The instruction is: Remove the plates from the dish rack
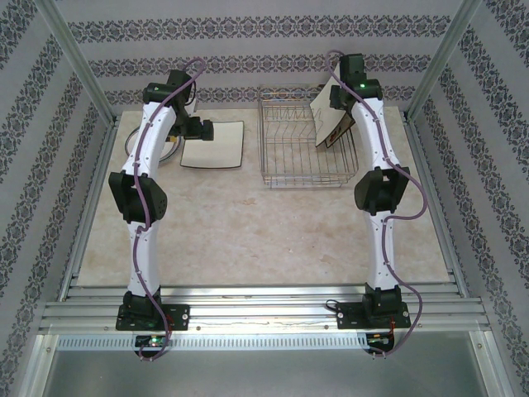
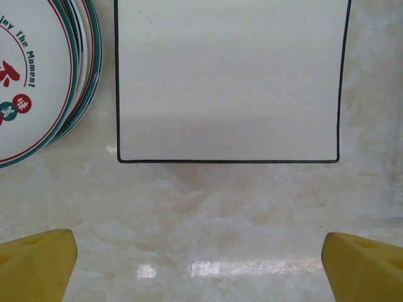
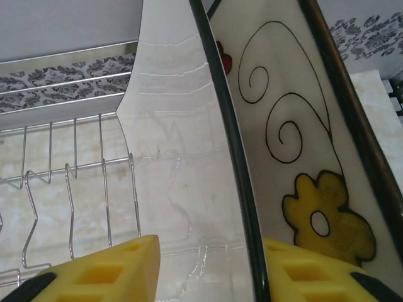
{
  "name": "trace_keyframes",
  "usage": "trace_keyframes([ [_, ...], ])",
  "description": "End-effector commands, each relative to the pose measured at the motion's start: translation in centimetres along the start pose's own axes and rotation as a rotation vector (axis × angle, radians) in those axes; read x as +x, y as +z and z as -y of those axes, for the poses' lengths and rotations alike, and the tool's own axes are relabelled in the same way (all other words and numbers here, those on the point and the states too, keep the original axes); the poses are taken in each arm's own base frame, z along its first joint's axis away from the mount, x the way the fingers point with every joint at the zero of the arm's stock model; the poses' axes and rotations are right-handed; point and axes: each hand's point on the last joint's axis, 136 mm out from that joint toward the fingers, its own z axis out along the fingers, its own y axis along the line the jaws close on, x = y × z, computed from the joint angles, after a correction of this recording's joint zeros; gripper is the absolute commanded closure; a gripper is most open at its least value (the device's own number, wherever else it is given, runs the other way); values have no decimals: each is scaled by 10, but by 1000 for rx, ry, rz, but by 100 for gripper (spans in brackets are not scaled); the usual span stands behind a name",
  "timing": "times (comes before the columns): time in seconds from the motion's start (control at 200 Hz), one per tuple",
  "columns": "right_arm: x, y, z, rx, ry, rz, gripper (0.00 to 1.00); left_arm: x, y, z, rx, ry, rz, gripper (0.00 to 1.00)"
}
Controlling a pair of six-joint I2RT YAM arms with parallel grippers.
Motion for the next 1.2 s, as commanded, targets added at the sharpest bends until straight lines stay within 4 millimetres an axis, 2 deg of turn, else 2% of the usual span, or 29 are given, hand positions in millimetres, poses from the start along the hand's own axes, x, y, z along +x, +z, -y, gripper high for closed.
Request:
trace_keyframes([
  [0.0,-9,-6,-13,-31,0,37,66,-6,-1,-7,-6,-8,18,0],
  [0.075,-10,-8,-15,-33,-5,43,72,-6,-1,-6,-3,-8,17,0],
  [0.175,-11,-9,-15,-30,-3,47,87,-7,0,-7,-9,-5,18,0],
  [0.36,-11,-9,-20,-39,-3,49,100,-6,2,-9,-22,-5,14,0],
  [0.61,-21,-22,-20,-37,-3,83,100,-8,2,-8,-17,-10,22,0],
  [1.089,-57,-78,-3,4,3,204,100,-4,2,-9,-21,-24,5,0],
  [1.199,-66,-97,1,8,8,237,100,-2,4,-9,-20,-26,-4,0],
])
